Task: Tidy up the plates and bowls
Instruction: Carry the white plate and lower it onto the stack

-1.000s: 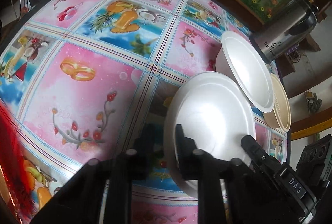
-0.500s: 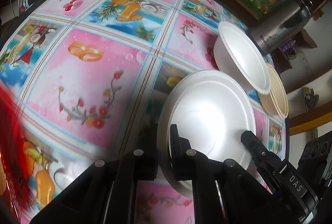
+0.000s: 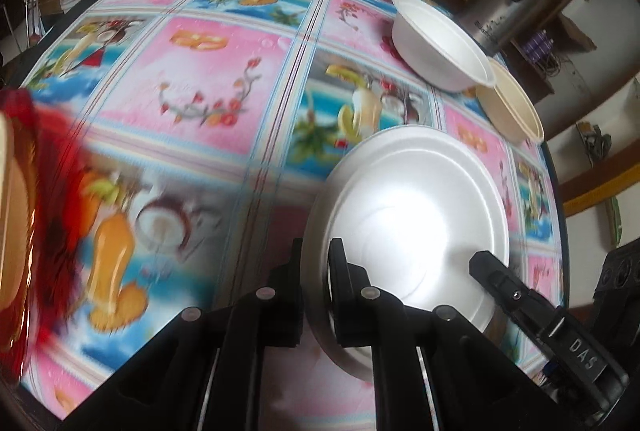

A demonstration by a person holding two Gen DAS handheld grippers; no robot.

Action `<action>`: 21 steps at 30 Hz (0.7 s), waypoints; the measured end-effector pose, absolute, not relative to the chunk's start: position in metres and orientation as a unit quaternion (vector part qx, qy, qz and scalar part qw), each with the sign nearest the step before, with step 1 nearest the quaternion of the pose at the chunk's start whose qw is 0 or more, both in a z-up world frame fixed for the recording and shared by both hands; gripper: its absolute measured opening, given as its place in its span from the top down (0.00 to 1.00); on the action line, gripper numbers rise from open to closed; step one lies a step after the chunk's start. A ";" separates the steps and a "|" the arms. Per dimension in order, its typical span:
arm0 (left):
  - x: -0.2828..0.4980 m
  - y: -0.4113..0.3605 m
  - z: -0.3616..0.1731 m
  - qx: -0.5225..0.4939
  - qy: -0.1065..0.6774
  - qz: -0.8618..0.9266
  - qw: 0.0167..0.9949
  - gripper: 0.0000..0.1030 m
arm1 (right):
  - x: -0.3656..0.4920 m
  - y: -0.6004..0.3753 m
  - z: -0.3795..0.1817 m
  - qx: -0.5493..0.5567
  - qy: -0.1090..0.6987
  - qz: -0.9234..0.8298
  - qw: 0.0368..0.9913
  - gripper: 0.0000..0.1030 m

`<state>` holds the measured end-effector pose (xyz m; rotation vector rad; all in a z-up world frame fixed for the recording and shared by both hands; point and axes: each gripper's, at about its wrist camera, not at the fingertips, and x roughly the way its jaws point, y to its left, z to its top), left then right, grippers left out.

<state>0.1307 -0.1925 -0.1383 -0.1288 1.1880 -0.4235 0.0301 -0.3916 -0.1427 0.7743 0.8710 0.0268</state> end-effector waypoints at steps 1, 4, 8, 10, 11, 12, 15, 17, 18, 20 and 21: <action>0.125 -0.188 -0.139 -0.057 0.554 -0.199 0.807 0.90 | 0.026 -0.387 -0.142 0.363 0.413 0.015 0.835 0.93; 0.111 -0.177 -0.138 -0.048 0.548 -0.201 0.810 0.90 | 0.016 -0.375 -0.141 0.363 0.418 0.018 0.833 0.93; 0.094 -0.157 -0.133 -0.043 0.545 -0.205 0.812 0.89 | 0.004 -0.357 -0.136 0.356 0.423 0.026 0.833 0.93; 0.087 -0.146 -0.124 -0.045 0.537 -0.208 0.816 0.89 | 0.001 -0.348 -0.128 0.351 0.419 0.034 0.837 0.93; 0.084 -0.140 -0.117 -0.044 0.529 -0.209 0.821 0.89 | 0.000 -0.344 -0.123 0.350 0.416 0.039 0.838 0.93; 0.082 -0.134 -0.110 -0.046 0.521 -0.210 0.826 0.89 | 0.000 -0.337 -0.114 0.346 0.412 0.048 0.842 0.93; 0.079 -0.108 -0.086 -0.060 0.494 -0.206 0.843 0.90 | 0.004 -0.316 -0.090 0.327 0.398 0.069 0.854 0.93; 0.079 -0.083 -0.070 -0.072 0.475 -0.195 0.855 0.90 | 0.012 -0.294 -0.073 0.306 0.388 0.086 0.865 0.93; 0.080 -0.072 -0.064 -0.079 0.467 -0.189 0.860 0.90 | 0.018 -0.283 -0.066 0.295 0.385 0.095 0.869 0.93; 0.082 -0.048 -0.055 -0.092 0.455 -0.173 0.869 0.90 | 0.028 -0.261 -0.058 0.281 0.382 0.111 0.873 0.93; 0.084 -0.039 -0.052 -0.097 0.451 -0.167 0.872 0.90 | 0.034 -0.249 -0.054 0.275 0.380 0.122 0.875 0.93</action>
